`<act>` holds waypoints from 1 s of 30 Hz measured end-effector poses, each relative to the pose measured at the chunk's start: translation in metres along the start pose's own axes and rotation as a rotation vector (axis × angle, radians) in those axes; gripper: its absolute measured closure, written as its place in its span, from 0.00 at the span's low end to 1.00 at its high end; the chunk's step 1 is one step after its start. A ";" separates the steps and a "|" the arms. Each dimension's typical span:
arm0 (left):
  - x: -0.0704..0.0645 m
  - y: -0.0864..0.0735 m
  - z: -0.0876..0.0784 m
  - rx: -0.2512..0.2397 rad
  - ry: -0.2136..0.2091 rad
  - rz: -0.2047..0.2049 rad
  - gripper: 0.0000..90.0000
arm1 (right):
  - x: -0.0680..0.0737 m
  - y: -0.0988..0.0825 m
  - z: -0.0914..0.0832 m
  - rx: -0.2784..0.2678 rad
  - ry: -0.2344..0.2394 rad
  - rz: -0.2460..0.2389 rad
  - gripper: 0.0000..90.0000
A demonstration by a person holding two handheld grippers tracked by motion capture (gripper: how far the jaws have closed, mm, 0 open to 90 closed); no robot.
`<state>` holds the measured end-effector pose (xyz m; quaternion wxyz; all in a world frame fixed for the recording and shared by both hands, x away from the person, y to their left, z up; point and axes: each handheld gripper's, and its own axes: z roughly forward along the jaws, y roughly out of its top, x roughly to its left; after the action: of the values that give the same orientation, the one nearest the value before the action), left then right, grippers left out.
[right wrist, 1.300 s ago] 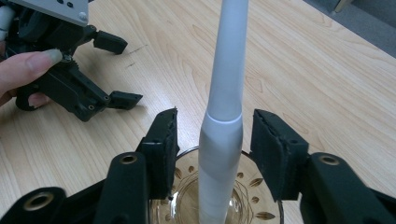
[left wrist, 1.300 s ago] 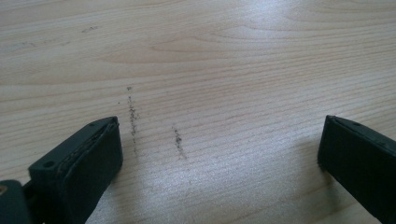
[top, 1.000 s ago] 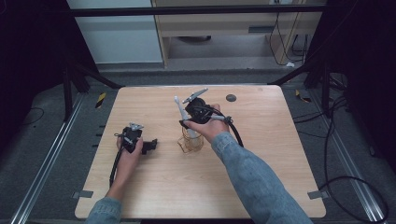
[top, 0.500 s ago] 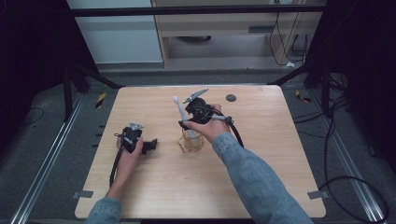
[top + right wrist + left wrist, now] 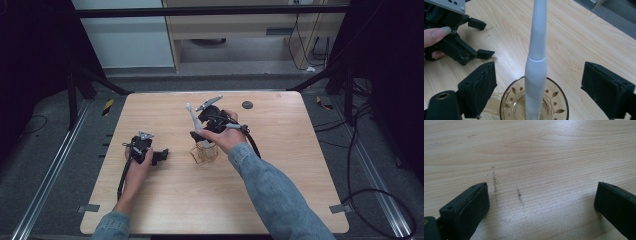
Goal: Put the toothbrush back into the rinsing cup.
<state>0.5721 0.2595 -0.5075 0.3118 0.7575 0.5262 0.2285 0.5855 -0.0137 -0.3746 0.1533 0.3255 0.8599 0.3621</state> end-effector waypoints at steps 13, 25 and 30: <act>0.000 0.000 0.000 0.000 0.001 0.000 0.00 | 0.000 -0.002 -0.014 -0.053 -0.025 -0.011 0.12; 0.000 0.000 0.000 -0.001 0.000 -0.001 0.00 | 0.001 -0.005 -0.029 -0.082 -0.029 -0.017 0.13; 0.000 0.000 0.000 0.000 0.000 0.000 0.00 | 0.000 -0.009 -0.033 -0.095 -0.026 -0.020 0.13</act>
<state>0.5721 0.2595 -0.5075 0.3120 0.7573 0.5263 0.2285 0.5648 -0.0357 -0.3580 0.1836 0.3139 0.8430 0.3965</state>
